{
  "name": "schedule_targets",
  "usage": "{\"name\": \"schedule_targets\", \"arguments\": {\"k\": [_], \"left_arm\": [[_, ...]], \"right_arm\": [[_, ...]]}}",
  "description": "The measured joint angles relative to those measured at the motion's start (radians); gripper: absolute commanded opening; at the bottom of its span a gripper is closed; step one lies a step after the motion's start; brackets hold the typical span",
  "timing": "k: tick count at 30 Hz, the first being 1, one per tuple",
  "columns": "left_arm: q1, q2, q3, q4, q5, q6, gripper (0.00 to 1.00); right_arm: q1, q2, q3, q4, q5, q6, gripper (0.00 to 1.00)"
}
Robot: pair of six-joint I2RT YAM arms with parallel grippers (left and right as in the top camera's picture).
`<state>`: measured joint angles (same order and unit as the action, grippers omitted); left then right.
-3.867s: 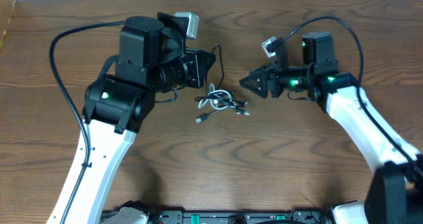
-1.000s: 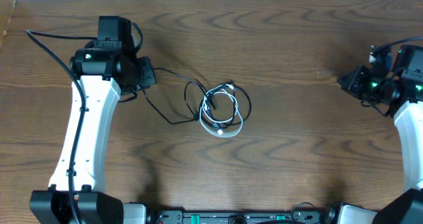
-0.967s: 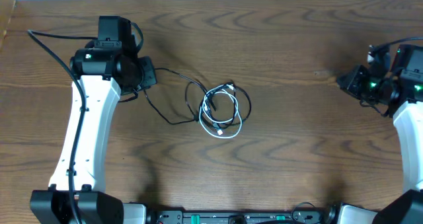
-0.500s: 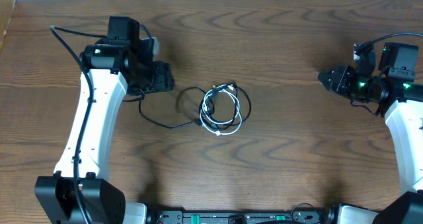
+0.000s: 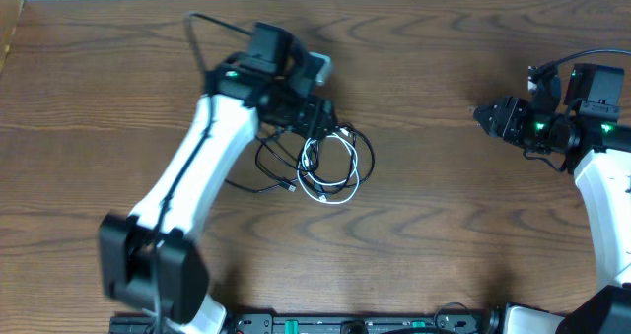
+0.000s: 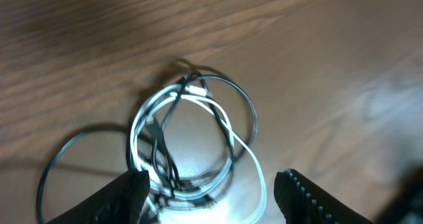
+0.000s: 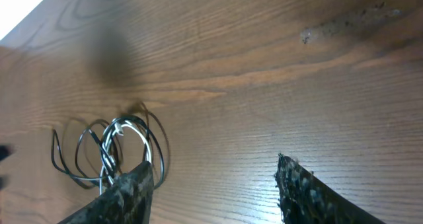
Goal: Untangle cables
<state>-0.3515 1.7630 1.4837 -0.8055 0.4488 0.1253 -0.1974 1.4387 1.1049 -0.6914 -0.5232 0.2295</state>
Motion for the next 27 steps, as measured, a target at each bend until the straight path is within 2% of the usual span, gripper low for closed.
{"name": "schedule_targets", "arguments": {"k": [7,12,17,27], "left_arm": [[-0.046,0.151,0.000,0.091,-0.120,0.045,0.62],[-0.046,0.202,0.000,0.107,-0.183,0.086,0.56],[-0.047,0.253,0.000,0.089,-0.151,0.110,0.43],[-0.049,0.264,0.000,0.066,-0.115,0.124,0.42]], "right_arm": [[0.000,0.000,0.000,-0.005,0.000,-0.004,0.58],[0.000,0.000,0.000,-0.008,0.000,-0.006,0.59],[0.000,0.000,0.000,-0.013,0.000,-0.007,0.58],[0.000,0.000,0.000,-0.019,0.000,-0.007,0.59]]}}
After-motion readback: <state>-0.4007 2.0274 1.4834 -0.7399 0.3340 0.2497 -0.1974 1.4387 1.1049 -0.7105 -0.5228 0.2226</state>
